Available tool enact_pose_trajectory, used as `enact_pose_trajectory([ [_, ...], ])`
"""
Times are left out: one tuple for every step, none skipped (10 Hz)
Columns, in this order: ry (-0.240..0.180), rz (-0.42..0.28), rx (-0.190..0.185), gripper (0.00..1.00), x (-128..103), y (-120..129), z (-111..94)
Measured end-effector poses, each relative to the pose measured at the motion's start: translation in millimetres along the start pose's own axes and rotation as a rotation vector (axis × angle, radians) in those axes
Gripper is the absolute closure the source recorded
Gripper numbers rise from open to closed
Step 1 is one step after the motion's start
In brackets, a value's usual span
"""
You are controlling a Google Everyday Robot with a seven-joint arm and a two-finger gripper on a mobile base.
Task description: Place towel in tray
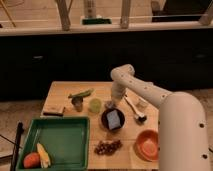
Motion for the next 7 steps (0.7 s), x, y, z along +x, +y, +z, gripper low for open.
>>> enact_pose_trajectory([
  [0.001,-0.002,0.009,1.00,0.2,-0.4,-7.7],
  [0.002,-0.003,0.027,1.00,0.5,-1.5,-18.4],
  [0.005,-0.006,0.051,1.00,-0.3,-3.2,-31.3],
  [0.008,-0.013,0.067,1.00,-2.2,-4.5,-42.0],
  [0.011,-0.024,0.086,1.00,-6.2,-7.3,-54.8],
  [0.013,-0.036,0.100,1.00,-10.8,-9.6,-65.3],
  [0.017,-0.047,0.109,1.00,-15.2,-11.6,-71.4],
])
